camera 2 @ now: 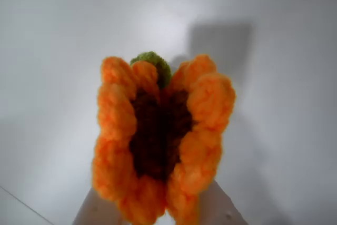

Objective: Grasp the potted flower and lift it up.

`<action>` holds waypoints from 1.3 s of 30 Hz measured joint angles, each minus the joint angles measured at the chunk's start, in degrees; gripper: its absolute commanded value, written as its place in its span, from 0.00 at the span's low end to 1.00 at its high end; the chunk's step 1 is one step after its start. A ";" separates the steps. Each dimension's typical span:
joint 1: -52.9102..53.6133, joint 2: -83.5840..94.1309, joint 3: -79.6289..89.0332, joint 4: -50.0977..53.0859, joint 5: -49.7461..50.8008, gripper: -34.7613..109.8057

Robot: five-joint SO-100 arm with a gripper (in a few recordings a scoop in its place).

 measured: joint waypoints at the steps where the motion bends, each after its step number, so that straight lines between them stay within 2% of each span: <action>1: 0.00 1.23 0.00 0.70 -1.05 0.24; 12: -4.92 20.04 0.00 4.92 -11.25 0.24; 25: -19.78 52.47 0.35 17.14 -13.01 0.24; 39: -21.80 81.04 9.32 18.28 -21.27 0.24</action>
